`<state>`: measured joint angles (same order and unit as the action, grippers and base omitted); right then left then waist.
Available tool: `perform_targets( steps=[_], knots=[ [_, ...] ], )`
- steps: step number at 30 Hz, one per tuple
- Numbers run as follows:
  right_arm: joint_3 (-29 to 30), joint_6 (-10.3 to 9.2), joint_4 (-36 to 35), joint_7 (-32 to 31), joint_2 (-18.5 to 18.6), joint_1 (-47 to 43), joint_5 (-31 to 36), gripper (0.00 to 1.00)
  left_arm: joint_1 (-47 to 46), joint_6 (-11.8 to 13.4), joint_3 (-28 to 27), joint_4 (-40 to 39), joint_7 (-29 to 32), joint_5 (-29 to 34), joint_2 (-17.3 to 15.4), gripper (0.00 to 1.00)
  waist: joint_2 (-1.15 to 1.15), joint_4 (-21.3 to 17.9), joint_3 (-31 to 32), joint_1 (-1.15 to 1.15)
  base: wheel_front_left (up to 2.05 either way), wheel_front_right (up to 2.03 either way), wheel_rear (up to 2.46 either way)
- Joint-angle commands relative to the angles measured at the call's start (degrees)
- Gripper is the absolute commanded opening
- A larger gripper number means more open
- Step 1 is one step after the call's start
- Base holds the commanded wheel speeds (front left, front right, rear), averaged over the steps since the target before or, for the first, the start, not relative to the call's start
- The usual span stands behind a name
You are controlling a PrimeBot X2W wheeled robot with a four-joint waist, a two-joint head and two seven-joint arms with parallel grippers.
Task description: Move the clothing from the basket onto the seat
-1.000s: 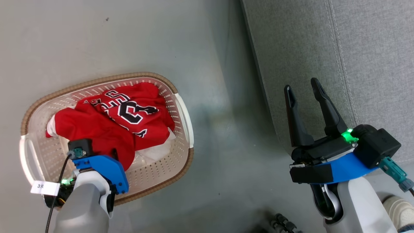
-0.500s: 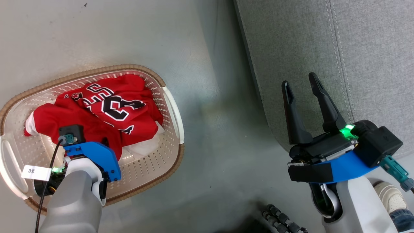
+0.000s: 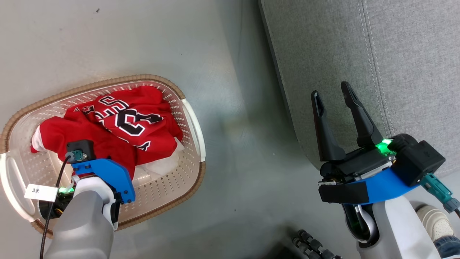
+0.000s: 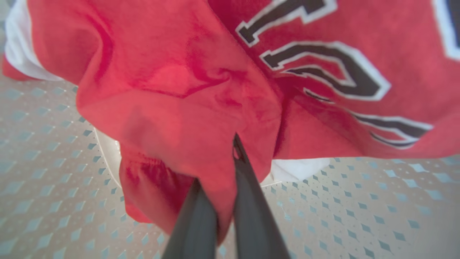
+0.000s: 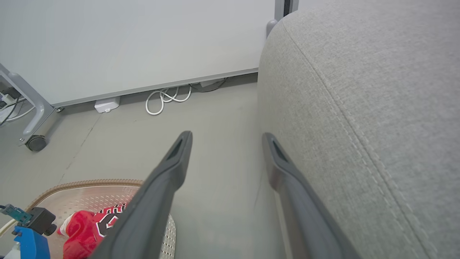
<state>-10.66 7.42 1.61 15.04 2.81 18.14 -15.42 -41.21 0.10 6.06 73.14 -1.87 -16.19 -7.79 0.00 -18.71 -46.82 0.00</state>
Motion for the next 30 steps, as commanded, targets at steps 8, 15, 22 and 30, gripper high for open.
perform_targets(
  steps=[8,15,22,30],
  knots=[
    [0.5,0.13,0.5,0.2,0.2,0.5,1.2,1.0,-0.2,-1.5,1.0,0.3,0.3,-0.6,0.7,0.0,0.0,1.6,2.1,0.0,0.0,0.0,0.0],
    [1.4,0.13,1.8,0.2,0.2,0.1,1.7,1.0,1.9,-2.6,2.2,0.5,-0.5,-0.6,1.9,0.0,0.0,3.7,8.5,0.0,0.0,0.0,0.0],
    [2.3,0.13,3.4,0.2,0.2,-1.8,2.1,1.0,3.8,-4.6,6.9,0.6,-1.2,2.6,2.2,0.0,0.0,6.1,17.3,0.0,0.0,0.0,0.0],
    [4.4,0.13,5.7,0.2,0.2,-5.0,2.8,1.0,6.5,-7.2,11.6,0.2,-5.0,4.9,2.1,0.0,0.0,7.7,27.3,0.0,0.0,0.0,0.0]
  ],
)
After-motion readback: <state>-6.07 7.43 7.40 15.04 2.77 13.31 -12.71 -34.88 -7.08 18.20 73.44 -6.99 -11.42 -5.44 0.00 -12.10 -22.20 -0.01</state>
